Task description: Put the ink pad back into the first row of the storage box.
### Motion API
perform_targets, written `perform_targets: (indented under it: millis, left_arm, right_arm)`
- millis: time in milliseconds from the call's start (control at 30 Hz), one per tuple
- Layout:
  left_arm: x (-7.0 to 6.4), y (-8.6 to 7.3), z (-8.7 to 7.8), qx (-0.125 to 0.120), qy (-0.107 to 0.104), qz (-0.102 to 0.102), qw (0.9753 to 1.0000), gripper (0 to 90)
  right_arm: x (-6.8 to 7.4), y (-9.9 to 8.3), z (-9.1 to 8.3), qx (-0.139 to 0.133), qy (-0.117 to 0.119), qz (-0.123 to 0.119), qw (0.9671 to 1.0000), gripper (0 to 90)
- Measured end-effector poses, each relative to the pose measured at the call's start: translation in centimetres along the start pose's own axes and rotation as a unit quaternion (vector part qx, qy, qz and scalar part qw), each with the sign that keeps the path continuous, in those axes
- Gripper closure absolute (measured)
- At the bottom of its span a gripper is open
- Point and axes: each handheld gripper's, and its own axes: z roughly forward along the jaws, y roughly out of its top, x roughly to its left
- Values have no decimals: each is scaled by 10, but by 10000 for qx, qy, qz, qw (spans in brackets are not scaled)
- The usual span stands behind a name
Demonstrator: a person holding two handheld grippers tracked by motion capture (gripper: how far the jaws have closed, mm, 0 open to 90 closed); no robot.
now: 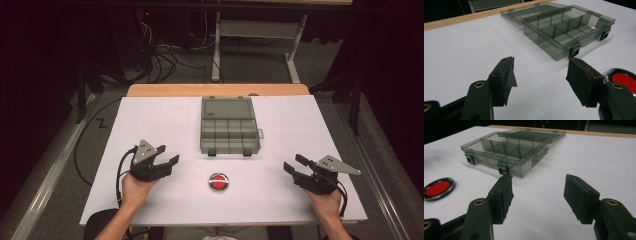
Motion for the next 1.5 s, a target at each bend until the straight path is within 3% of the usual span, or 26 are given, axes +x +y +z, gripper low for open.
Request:
perform_targets:
  millis: [133, 400, 700, 1000, 1500]
  left_arm:
    - [0, 1, 2, -6, 19, 19, 10000, 384]
    - [-4, 1, 0, -21, 38, 211, 9998, 376]
    - [0, 0, -2, -68, 112, 153, 9998, 370]
    - [1, 0, -3, -107, 83, 157, 9998, 362]
    - [2, 0, -3, -170, 187, 70, 9997, 354]
  right_arm:
    - [0, 1, -1, -40, -1, 0, 10000, 408]
    - [2, 6, 3, 131, 108, 169, 9997, 375]
    - [13, 14, 13, 472, 302, 3, 9984, 365]
    - [30, 25, 31, 945, 481, -238, 9941, 361]
    - [54, 42, 54, 1456, 776, -637, 9842, 360]
